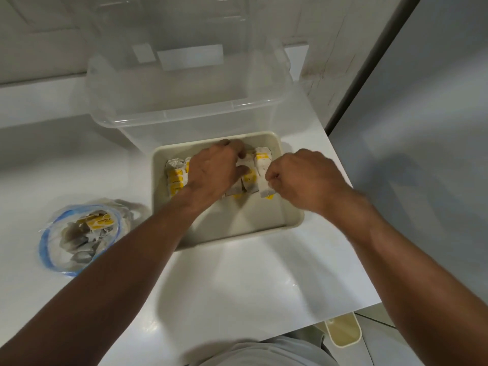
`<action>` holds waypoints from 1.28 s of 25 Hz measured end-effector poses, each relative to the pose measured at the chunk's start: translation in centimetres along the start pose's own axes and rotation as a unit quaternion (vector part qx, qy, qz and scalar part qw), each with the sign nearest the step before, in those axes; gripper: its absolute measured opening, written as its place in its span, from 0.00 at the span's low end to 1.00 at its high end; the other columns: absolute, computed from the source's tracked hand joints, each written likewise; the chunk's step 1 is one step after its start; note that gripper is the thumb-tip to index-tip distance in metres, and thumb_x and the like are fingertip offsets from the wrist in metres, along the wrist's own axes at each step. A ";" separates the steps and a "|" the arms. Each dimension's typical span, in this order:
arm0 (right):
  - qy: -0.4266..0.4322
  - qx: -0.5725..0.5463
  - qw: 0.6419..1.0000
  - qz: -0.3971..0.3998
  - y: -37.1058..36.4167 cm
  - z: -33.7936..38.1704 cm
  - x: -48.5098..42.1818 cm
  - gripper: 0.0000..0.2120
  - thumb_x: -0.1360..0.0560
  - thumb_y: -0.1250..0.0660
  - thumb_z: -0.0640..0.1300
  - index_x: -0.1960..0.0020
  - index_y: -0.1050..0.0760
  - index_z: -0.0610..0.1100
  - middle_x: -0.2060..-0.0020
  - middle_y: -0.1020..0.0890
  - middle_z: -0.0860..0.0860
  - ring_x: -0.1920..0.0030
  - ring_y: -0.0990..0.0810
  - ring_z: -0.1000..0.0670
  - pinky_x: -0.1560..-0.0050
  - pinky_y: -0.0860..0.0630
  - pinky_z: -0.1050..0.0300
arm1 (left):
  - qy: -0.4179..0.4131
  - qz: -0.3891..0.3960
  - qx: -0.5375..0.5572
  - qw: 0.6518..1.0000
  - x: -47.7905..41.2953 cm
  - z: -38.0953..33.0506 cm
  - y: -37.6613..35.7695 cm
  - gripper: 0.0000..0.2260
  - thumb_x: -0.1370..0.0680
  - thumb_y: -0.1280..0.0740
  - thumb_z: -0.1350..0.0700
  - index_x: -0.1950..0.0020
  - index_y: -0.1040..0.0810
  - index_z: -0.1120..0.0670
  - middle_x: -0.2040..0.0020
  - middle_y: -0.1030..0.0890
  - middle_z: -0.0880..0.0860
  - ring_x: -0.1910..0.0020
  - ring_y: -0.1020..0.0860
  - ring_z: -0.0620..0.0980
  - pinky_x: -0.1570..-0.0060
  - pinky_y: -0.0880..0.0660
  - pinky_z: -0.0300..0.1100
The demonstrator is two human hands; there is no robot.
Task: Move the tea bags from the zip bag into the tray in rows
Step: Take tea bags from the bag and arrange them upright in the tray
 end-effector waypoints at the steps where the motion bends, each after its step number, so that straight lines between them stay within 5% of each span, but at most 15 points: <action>1: -0.005 0.012 1.000 0.027 -0.6 1.1 0.5 0.12 0.23 0.37 0.46 0.41 0.22 0.53 0.44 0.21 0.46 0.44 0.23 0.41 0.53 0.31 0.55 | 0.005 -0.001 0.004 1.000 0.3 0.7 0.5 0.11 0.25 0.29 0.45 0.46 0.23 0.46 0.50 0.19 0.46 0.50 0.20 0.53 0.57 0.28 0.44; 4: -0.004 0.044 0.992 0.121 -3.3 4.6 1.6 0.14 0.23 0.40 0.39 0.38 0.25 0.45 0.42 0.22 0.44 0.42 0.23 0.41 0.54 0.32 0.55 | 0.002 0.056 0.004 0.998 1.0 1.5 0.6 0.09 0.27 0.29 0.44 0.49 0.22 0.45 0.51 0.19 0.45 0.48 0.21 0.51 0.54 0.26 0.45; 9: -0.032 0.089 0.982 0.165 -5.4 5.2 0.3 0.20 0.22 0.42 0.38 0.30 0.33 0.40 0.40 0.23 0.45 0.40 0.23 0.43 0.53 0.33 0.54 | 0.016 0.064 -0.039 0.997 1.3 0.4 -0.7 0.22 0.31 0.30 0.32 0.48 0.23 0.46 0.49 0.19 0.49 0.48 0.20 0.54 0.58 0.33 0.43; 15: -0.056 0.095 0.983 0.150 -5.5 5.0 -0.6 0.15 0.21 0.41 0.39 0.35 0.27 0.44 0.39 0.22 0.46 0.38 0.23 0.44 0.47 0.29 0.54 | -0.006 0.043 -0.118 0.992 0.6 -1.0 -3.1 0.20 0.26 0.30 0.40 0.40 0.26 0.51 0.45 0.19 0.53 0.49 0.18 0.58 0.61 0.33 0.45; 21: -0.058 0.094 0.987 0.118 -5.9 4.8 -0.9 0.14 0.21 0.40 0.39 0.37 0.26 0.42 0.39 0.21 0.46 0.39 0.22 0.45 0.43 0.27 0.54 | -0.015 0.066 -0.033 0.997 0.2 -0.3 -2.7 0.19 0.28 0.29 0.39 0.43 0.24 0.49 0.47 0.18 0.52 0.48 0.20 0.58 0.55 0.26 0.47; 32: -0.102 0.061 0.991 0.070 -6.0 4.1 -1.8 0.22 0.21 0.43 0.37 0.28 0.38 0.36 0.34 0.31 0.40 0.42 0.23 0.41 0.48 0.26 0.51 | 0.008 0.044 -0.089 0.995 -0.2 -0.8 -2.1 0.15 0.25 0.31 0.44 0.44 0.26 0.51 0.48 0.17 0.52 0.51 0.19 0.58 0.60 0.33 0.44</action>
Point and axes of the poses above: each hand's wrist, its own x-axis away from the middle knuckle, its own y-axis out of the back of the hand, z = x × y, the point moved 5 cm from there along -x, towards the middle knuckle
